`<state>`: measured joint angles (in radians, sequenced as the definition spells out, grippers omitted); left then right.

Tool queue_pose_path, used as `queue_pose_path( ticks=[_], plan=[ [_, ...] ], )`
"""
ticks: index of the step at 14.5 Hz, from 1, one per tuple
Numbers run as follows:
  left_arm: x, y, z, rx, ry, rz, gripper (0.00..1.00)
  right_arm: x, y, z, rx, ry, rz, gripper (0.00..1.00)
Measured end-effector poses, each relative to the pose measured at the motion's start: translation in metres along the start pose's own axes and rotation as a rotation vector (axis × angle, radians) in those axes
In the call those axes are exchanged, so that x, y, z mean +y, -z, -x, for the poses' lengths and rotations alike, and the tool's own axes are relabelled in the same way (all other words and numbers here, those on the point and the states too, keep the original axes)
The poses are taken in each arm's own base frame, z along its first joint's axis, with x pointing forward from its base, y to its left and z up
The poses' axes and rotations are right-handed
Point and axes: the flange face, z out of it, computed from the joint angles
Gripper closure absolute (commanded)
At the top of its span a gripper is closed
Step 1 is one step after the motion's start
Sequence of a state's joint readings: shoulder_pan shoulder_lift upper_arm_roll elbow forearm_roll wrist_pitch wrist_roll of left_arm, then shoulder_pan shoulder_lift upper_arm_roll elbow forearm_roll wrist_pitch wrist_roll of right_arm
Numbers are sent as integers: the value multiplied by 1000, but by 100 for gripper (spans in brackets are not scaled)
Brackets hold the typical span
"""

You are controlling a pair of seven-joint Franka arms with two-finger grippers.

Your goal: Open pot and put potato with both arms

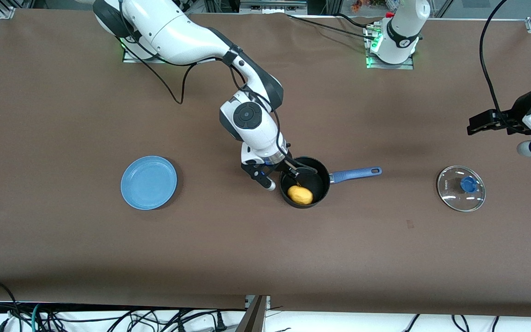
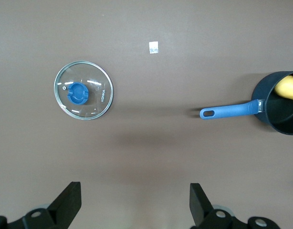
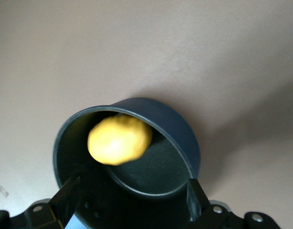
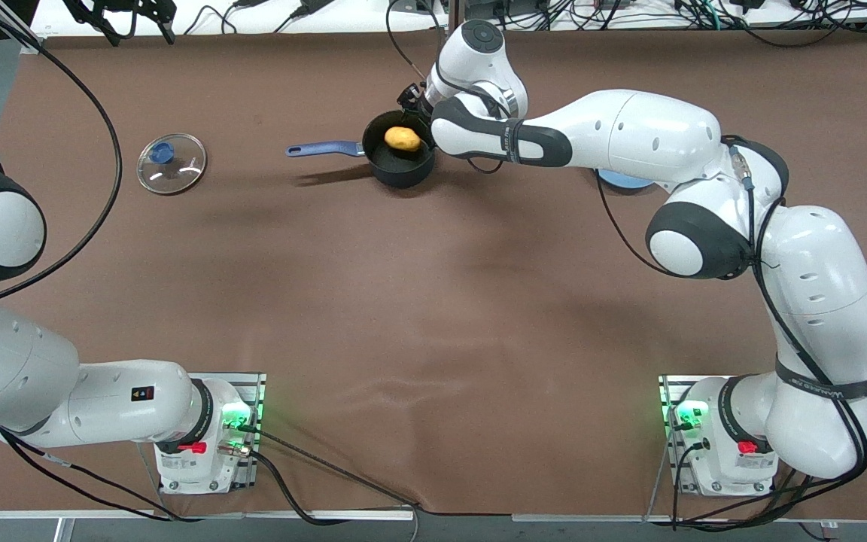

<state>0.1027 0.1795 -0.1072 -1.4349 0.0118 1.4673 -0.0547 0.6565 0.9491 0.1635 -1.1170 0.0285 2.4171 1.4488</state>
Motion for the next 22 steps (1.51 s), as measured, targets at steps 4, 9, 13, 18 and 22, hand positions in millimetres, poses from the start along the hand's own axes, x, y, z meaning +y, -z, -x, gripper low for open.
queue_pose_path(
  ticks=[4,9,13,18,22],
  plan=[
    [-1,0,-7,4,2,3,0,-9,43,-44,30,140,50,1],
    [-11,-2,-12,4,18,6,0,11,168,-139,1,446,245,1],
    [-16,-1,-14,8,26,8,0,69,299,-217,-52,618,356,1],
    [-12,3,-23,24,17,12,0,148,414,-242,-60,709,403,1],
    [-14,5,-29,35,20,15,0,182,435,-268,-70,764,410,1]
  ],
)
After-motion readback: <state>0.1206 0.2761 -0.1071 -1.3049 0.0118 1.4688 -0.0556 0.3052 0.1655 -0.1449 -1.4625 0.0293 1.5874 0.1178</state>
